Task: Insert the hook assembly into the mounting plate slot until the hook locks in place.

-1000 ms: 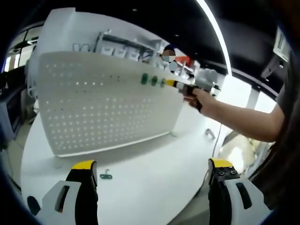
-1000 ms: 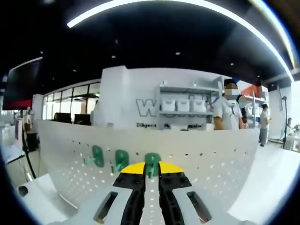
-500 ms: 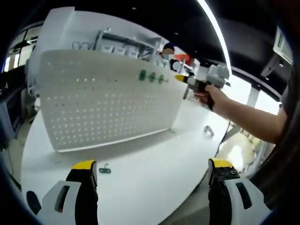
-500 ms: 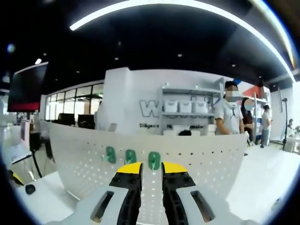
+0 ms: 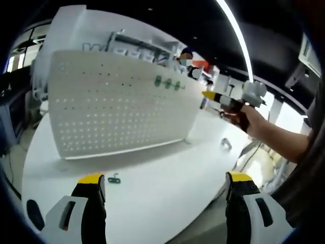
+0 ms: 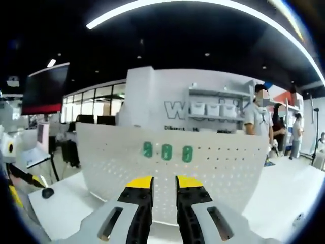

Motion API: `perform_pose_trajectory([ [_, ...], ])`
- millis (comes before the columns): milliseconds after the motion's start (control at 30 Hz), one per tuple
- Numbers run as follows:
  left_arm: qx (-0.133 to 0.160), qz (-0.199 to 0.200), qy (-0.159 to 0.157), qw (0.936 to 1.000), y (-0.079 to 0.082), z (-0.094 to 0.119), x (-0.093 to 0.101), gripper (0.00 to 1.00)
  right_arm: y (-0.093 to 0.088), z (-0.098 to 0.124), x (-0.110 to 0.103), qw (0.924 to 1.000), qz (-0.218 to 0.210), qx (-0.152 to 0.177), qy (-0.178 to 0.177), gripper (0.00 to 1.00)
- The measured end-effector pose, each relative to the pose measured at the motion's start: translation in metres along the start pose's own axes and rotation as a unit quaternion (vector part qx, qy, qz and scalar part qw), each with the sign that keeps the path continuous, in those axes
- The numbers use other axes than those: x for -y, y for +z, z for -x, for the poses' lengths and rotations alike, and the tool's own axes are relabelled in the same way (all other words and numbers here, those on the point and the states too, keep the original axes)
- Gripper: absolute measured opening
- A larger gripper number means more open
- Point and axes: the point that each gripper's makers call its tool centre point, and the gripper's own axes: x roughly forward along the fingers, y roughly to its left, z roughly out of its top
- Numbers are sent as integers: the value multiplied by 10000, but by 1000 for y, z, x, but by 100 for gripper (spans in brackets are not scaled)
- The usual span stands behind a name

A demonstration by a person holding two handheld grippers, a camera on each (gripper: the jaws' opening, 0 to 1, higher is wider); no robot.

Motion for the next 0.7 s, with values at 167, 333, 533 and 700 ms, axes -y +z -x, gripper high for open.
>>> perform_pose_trajectory([
  [167, -4, 2, 20, 10000, -4, 5, 1, 100, -20, 15, -29, 9992, 25, -245, 324, 15],
  [333, -5, 14, 42, 10000, -6, 8, 1, 100, -50, 31, -53, 9977, -197, -504, 399, 15],
  [533, 21, -6, 62, 10000, -6, 14, 1, 100, -75, 47, -98, 9940, -219, -701, 805, 17],
  [700, 36, -4, 93, 10000, -6, 19, 1, 100, -86, 58, -124, 9915, -209, -840, 970, 18],
])
